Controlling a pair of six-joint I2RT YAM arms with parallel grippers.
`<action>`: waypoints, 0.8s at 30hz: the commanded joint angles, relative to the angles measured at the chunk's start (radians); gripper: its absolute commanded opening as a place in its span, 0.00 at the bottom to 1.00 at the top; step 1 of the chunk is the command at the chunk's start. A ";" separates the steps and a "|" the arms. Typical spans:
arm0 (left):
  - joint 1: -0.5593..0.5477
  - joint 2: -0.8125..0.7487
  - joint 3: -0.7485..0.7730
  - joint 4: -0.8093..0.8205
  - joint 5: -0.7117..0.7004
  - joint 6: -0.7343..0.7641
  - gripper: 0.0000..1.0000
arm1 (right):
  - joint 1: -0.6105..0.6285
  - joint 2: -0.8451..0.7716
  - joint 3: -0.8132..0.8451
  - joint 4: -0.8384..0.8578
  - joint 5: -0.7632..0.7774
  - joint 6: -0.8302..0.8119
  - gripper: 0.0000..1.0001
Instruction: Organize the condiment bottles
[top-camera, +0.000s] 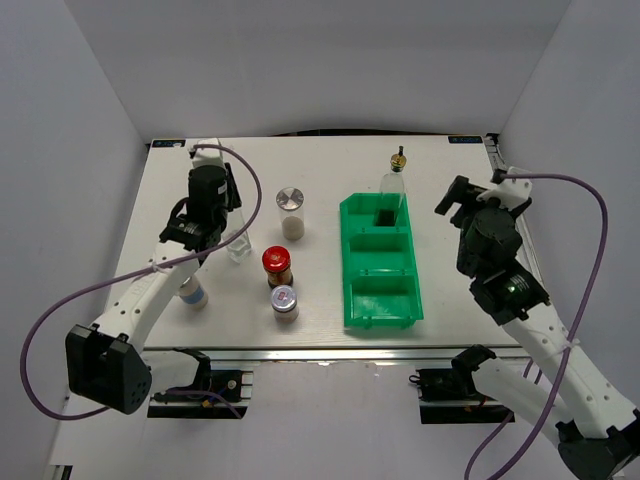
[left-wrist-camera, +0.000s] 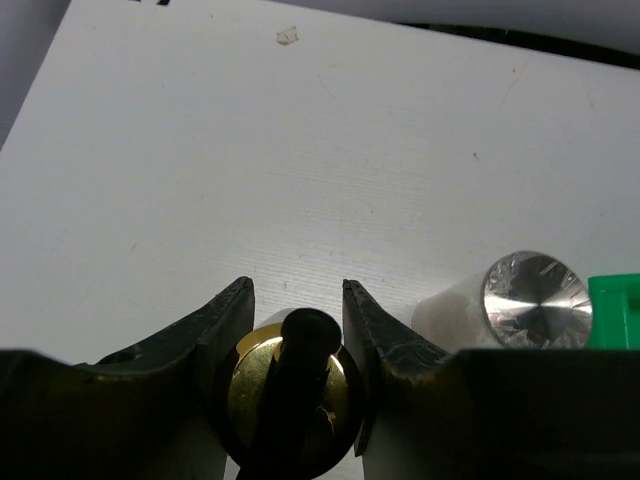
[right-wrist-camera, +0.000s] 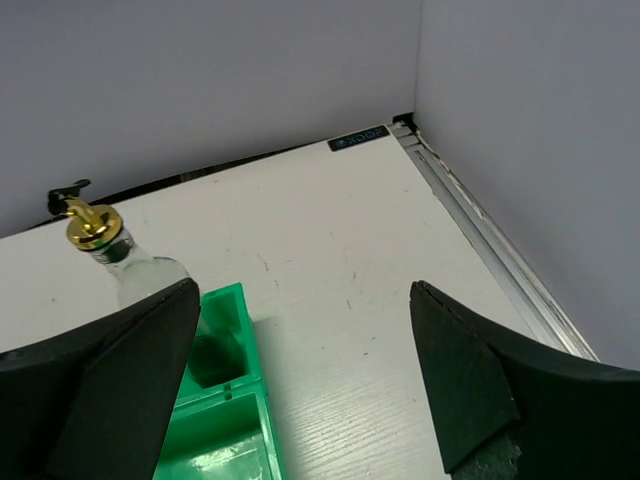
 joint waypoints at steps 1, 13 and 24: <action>-0.003 -0.034 0.137 0.086 -0.054 -0.014 0.00 | -0.016 -0.056 -0.050 -0.017 0.103 0.092 0.89; -0.008 0.130 0.517 0.030 0.088 -0.020 0.00 | -0.202 -0.044 -0.135 -0.160 -0.033 0.274 0.89; -0.126 0.362 0.936 -0.030 0.225 0.007 0.00 | -0.370 0.003 -0.181 -0.123 -0.231 0.272 0.89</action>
